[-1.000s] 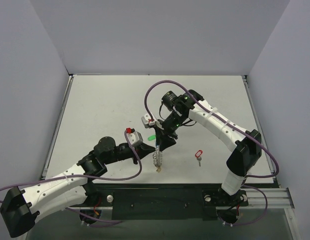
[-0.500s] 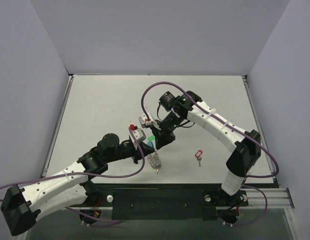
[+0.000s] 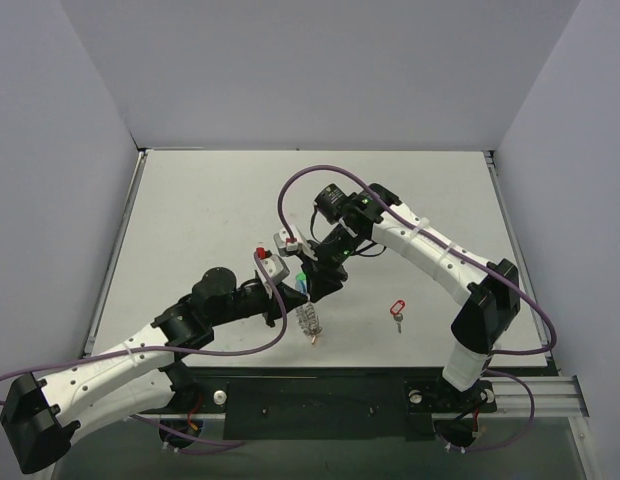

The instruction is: Put the keys on the keyring

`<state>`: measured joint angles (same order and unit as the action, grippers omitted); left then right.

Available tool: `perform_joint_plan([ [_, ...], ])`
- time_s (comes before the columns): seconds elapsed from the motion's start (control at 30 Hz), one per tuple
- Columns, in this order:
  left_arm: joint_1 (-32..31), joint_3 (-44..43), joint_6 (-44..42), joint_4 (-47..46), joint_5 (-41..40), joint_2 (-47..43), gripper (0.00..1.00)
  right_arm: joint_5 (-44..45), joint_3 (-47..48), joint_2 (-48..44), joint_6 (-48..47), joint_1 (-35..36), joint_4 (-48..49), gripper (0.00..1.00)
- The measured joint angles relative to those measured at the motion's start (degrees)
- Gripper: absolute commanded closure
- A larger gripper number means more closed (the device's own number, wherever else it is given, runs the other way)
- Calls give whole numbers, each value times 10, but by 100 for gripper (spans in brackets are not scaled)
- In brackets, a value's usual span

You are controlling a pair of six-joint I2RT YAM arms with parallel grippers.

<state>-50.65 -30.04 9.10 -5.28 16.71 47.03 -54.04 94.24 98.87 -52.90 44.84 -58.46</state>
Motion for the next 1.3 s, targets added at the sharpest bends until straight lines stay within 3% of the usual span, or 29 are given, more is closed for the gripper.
perform_joint_plan([
  [0.03,0,0,2,0,0,0,100,0,0,1,1,1,2,85],
  [0.17,0,0,8,0,-1,-1,100,1,0,3,5,3,7,92],
  [0.4,1,1,14,-5,-4,-7,100,2,0,3,6,3,9,93],
  [0.47,2,2,17,-9,-5,-10,100,3,0,3,6,3,9,100],
  [0.77,7,20,37,-35,-5,-17,100,0,-1,3,4,3,9,100],
  [0.83,10,38,47,-60,-5,-29,90,-7,-1,3,4,1,11,100],
  [0.87,12,56,55,-85,-5,-38,78,-13,-1,3,5,-1,13,100],
  [0.93,14,97,71,-141,-9,-60,67,-26,-2,3,5,-4,17,100],
  [1.1,19,181,107,-255,-28,-90,60,-49,-6,3,9,-14,14,100],
  [1.3,20,203,131,-338,-42,-91,59,-59,-8,3,10,-18,14,100],
])
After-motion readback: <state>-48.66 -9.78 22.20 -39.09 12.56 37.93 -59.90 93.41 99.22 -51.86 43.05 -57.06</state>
